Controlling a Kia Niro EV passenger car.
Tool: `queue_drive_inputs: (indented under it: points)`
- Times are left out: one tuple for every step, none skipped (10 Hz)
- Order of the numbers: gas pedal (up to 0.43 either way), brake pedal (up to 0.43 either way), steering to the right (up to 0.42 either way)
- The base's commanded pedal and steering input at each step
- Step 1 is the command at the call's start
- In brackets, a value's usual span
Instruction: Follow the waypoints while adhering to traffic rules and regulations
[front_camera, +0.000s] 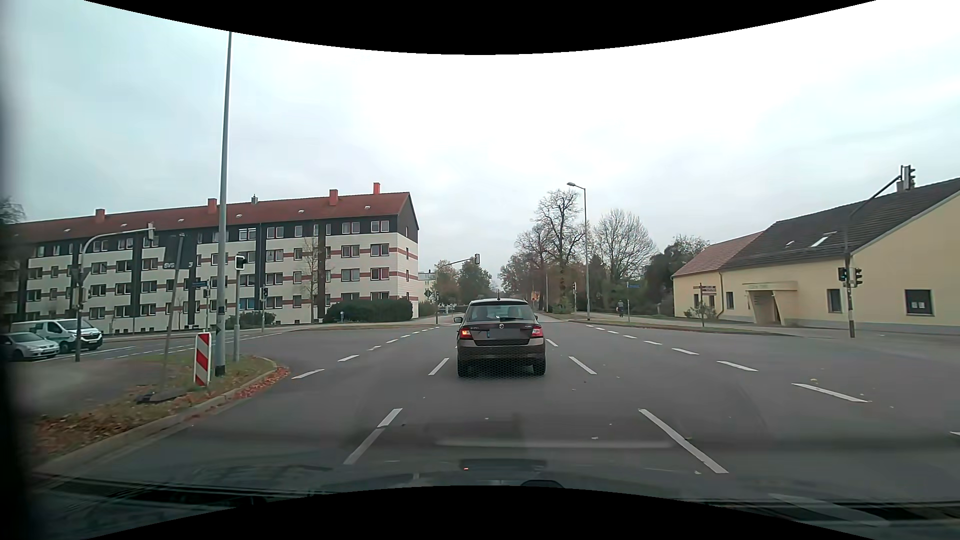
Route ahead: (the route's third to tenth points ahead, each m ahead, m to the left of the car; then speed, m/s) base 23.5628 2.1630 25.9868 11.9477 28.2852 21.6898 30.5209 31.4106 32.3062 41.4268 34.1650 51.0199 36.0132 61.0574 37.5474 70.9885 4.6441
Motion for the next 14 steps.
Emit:
queue_drive_inputs:
  points:
    - [0.22, 0.0, -0.013]
    - [0.22, 0.0, -0.011]
    - [0.189, 0.0, -0.011]
    - [0.169, 0.0, -0.011]
    - [0.169, 0.0, -0.01]
    - [0.169, 0.0, -0.008]
    - [0.177, 0.0, -0.007]
    - [0.197, 0.0, -0.007]
    - [0.209, 0.0, -0.007]
    - [0.228, 0.0, -0.006]
    - [0.24, 0.0, -0.006]
    - [0.24, 0.0, -0.006]
    - [0.24, 0.0, -0.006]
    - [0.24, 0.0, -0.006]
